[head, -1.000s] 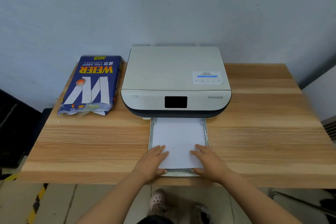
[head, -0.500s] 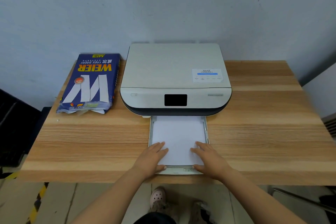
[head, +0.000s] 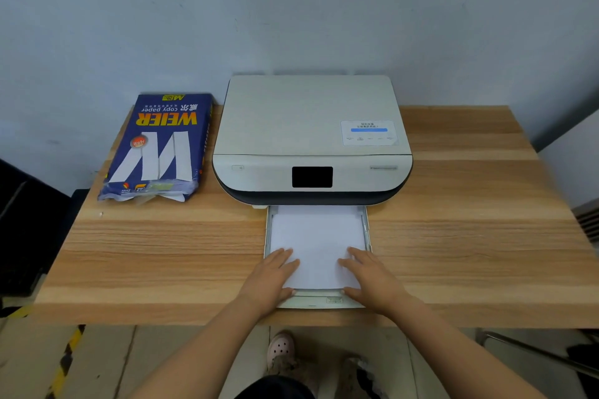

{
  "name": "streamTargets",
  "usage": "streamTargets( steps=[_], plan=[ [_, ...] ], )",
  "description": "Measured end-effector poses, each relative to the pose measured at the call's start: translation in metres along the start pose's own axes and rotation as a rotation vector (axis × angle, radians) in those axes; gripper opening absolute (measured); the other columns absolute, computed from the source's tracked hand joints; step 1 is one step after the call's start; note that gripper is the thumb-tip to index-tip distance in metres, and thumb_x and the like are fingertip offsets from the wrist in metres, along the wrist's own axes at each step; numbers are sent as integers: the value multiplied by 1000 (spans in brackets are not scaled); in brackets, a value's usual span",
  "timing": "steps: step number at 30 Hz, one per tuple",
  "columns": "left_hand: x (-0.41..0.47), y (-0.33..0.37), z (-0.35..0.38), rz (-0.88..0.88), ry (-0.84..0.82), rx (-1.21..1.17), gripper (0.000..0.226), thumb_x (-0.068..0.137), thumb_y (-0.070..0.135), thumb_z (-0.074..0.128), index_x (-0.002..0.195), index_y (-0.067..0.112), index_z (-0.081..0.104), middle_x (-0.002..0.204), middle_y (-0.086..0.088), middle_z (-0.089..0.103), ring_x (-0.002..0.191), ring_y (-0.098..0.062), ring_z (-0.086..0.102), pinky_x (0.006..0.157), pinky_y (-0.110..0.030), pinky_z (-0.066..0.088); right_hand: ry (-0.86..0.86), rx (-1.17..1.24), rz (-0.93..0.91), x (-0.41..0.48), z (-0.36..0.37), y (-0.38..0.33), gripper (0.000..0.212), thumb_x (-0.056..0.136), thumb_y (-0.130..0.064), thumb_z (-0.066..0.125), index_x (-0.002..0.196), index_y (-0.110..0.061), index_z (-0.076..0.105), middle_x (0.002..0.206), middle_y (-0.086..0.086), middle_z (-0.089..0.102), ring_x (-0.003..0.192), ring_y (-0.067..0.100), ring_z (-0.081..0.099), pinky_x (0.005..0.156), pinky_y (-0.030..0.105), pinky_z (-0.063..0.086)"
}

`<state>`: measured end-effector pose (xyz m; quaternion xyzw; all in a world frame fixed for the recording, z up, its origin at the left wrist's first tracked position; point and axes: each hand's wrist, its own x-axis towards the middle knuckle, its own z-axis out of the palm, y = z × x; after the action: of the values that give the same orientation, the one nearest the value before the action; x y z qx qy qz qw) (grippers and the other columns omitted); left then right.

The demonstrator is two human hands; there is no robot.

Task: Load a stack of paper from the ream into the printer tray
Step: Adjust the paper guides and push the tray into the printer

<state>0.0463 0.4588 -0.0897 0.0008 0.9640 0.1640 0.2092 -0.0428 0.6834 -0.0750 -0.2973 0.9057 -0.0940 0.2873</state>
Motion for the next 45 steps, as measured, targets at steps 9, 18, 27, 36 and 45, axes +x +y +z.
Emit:
streamTargets(
  steps=[9,18,27,36,45],
  plan=[
    [-1,-3,2,-23,3,56,62,95,37,49,149,26,19,161,1,8,147,-18,3,118,-36,1,19,-16,8,1,2,-1,60,90,-33,57,144,-26,31,159,2,15,146,21,13,117,34,17],
    [-3,-7,2,-80,-27,-4,78,89,49,55,150,28,13,161,1,-4,148,-19,-6,119,-38,4,6,-24,7,-1,2,-2,64,89,-38,57,145,-27,29,159,2,11,146,22,11,117,34,16],
    [-9,-5,12,-72,-12,20,82,89,50,54,151,27,4,161,0,-10,147,-16,-8,118,-34,5,12,-57,-22,-7,6,0,65,91,-38,54,147,-26,25,160,2,8,146,21,8,117,33,13],
    [-12,-8,10,-70,58,-66,85,87,48,59,151,29,5,160,2,-11,147,-16,-7,118,-33,6,93,37,-2,-9,8,3,66,88,-40,57,146,-31,25,160,1,11,146,19,11,117,31,12],
    [-10,-12,4,-213,94,-199,102,82,48,66,151,16,-2,161,-2,-7,147,-17,6,116,-27,17,94,141,178,-9,7,11,97,77,-42,72,150,-27,9,160,7,2,147,23,6,116,33,18]
  ],
)
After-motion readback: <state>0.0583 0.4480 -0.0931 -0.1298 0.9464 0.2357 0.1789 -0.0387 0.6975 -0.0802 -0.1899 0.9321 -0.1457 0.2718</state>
